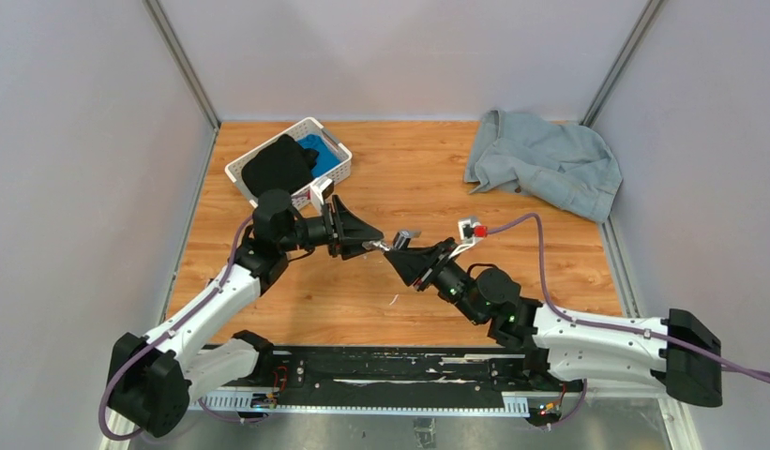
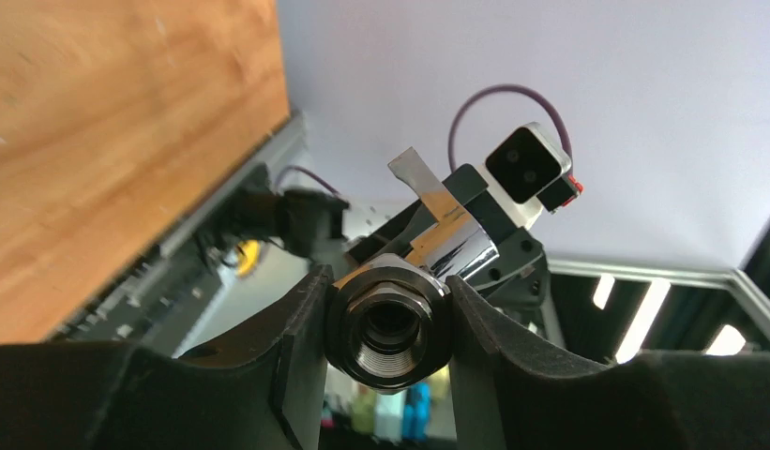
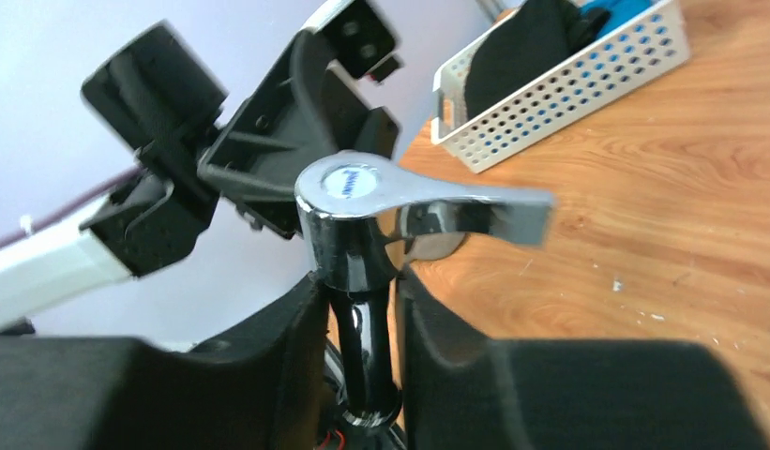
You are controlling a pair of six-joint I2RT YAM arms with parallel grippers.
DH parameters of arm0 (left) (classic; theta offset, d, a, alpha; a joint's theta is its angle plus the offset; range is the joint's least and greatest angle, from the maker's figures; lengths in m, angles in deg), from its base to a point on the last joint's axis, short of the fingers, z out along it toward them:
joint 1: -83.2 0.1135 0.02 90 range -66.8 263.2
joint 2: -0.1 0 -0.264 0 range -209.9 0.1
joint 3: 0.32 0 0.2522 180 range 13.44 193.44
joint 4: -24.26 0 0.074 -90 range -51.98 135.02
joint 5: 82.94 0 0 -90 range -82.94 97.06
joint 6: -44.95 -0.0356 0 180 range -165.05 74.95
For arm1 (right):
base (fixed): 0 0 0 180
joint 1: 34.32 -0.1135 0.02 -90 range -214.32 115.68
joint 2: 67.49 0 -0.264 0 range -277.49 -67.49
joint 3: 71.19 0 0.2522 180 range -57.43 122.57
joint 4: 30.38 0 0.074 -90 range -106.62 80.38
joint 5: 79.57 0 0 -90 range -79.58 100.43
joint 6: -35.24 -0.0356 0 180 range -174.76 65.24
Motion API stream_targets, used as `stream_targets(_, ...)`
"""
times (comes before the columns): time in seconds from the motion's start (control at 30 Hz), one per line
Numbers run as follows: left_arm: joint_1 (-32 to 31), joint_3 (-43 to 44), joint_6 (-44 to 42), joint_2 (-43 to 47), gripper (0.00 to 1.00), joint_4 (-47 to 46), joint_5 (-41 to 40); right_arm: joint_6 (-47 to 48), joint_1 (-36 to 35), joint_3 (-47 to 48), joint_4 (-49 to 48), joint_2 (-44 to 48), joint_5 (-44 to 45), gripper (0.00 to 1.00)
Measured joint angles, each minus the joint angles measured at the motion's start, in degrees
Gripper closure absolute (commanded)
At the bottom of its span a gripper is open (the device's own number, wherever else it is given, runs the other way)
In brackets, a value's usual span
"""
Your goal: Install the water faucets
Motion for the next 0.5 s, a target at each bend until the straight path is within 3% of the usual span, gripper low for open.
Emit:
stream_targets(0.1,0.74,-0.07,-1.81,0.11,1.00,-0.37,-3.02,-7.32,2.93,-1.22,2.05,3.37,-0.42,0.33)
stream_targets(0.23,2.45,-0.24,-2.40,-0.46,1.00,-0.83,-8.09,-10.78,4.57,-1.14,5.62,9.40,0.52,0.21)
stream_targets(0.4,2.40,-0.26,-1.03,-1.49,1.00,-2.14,-9.86,-8.04,4.57,-0.11,13.75,14.38,0.22,0.26)
stream_targets(0.5,2.40,-0.26,1.27,-2.27,1.00,-3.04,-9.53,3.80,4.59,2.73,19.45,15.52,-2.60,0.33)
